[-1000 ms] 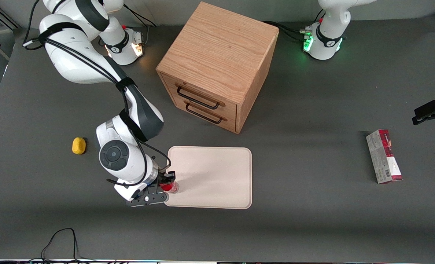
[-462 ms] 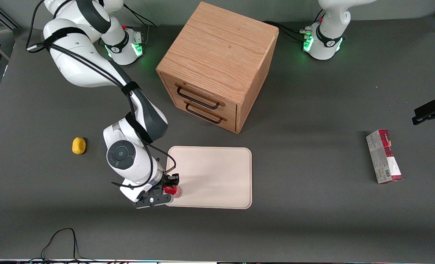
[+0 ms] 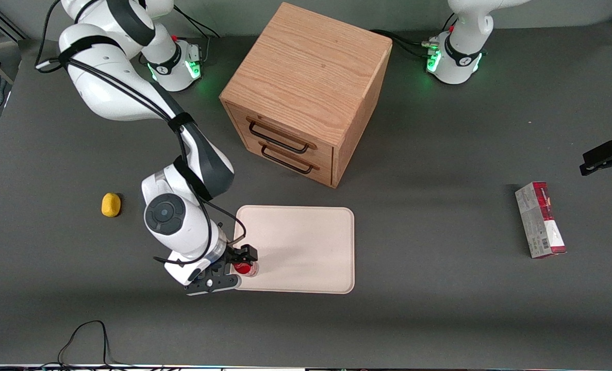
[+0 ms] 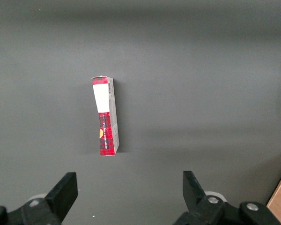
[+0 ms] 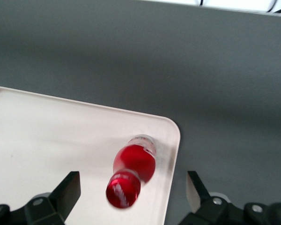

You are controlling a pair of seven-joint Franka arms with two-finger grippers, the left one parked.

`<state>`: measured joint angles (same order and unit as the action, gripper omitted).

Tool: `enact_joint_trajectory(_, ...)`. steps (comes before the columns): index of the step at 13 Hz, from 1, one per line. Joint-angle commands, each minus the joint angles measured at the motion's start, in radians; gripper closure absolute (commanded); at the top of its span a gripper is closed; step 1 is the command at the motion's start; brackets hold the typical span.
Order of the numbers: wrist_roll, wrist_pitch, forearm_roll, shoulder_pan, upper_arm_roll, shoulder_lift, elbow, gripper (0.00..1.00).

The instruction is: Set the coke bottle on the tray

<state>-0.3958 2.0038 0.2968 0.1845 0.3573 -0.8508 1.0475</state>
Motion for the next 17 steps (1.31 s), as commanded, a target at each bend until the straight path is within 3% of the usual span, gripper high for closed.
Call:
enact_joint_trajectory(1,-0.037,-0.175,-0.039,-0.016,0.002,0.148,0.029,0.00)
enact_joint_trajectory(3,-0.015,-0.235,-0.131,-0.060,-0.041,0.310,0.163,0.00)
enact_joint_trajectory(6,0.081,-0.240,-0.304,-0.060,-0.223,0.583,0.433,0.00)
enact_joint_trajectory(7,0.125,-0.238,-0.330,-0.059,-0.272,0.661,0.515,0.00)
enact_joint_trajectory(11,0.163,-0.255,-0.335,-0.054,-0.371,0.902,0.744,0.00)
enact_joint_trajectory(14,0.245,-0.309,-0.335,-0.056,-0.429,0.927,0.737,0.00)
enact_joint_trajectory(17,0.253,-0.309,-0.323,-0.059,-0.429,0.914,0.701,0.00)
